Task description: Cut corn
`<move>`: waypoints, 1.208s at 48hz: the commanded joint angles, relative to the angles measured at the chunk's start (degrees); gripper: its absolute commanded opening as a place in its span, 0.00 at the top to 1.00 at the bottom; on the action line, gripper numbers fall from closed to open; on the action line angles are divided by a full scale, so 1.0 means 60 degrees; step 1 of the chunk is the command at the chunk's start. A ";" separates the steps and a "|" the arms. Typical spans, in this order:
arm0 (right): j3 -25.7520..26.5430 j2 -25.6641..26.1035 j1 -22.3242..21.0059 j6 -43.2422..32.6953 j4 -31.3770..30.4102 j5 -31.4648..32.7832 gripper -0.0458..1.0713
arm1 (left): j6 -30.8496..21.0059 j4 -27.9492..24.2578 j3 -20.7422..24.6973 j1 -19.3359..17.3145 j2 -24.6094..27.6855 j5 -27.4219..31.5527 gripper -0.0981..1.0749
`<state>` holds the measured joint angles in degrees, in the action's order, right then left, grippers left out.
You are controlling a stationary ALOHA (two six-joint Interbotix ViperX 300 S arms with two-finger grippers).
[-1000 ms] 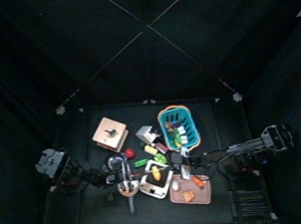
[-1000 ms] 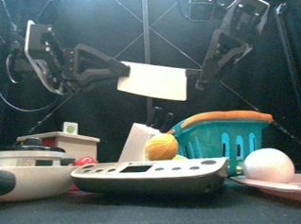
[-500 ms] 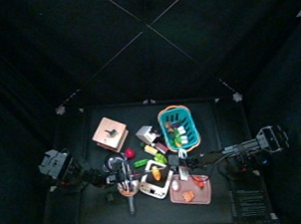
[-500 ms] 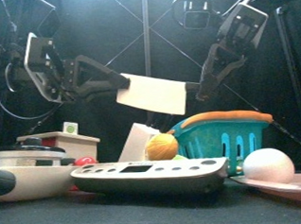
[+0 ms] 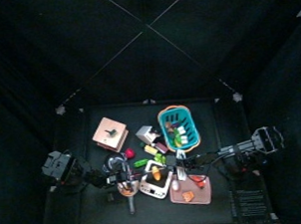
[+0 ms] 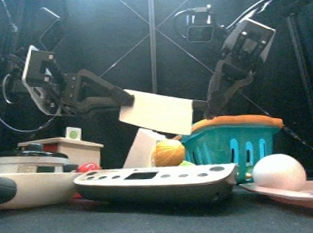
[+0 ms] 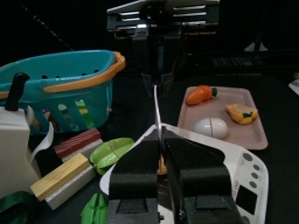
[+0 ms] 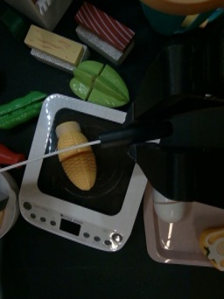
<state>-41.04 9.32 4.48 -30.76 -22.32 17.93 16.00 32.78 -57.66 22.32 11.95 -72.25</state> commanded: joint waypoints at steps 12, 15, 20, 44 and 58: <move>0.0220 0.0161 -0.0117 -0.0044 0.0117 -0.0176 0.46 | -0.0015 -0.0044 0.0278 0.0103 0.0015 0.0073 0.60; 0.0205 0.0161 -0.0117 -0.0044 0.0117 -0.0176 0.46 | -0.0015 -0.0029 0.0278 0.0132 0.0015 0.0103 0.60; 0.0190 0.0161 -0.0103 -0.0044 0.0117 -0.0190 0.46 | -0.0015 -0.0044 0.0278 0.0161 0.0029 0.0073 0.60; 0.0146 0.0161 -0.0044 -0.0044 0.0205 -0.0190 0.46 | -0.0029 -0.0029 0.0278 0.0220 0.0015 0.0103 0.60; 0.0132 0.0073 -0.0044 -0.0044 0.0234 -0.0176 0.46 | -0.0029 -0.0044 0.0322 0.0220 0.0059 0.0337 0.60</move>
<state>-41.04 8.88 4.57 -30.76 -21.01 17.75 15.91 32.78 -57.22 23.03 12.66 -70.66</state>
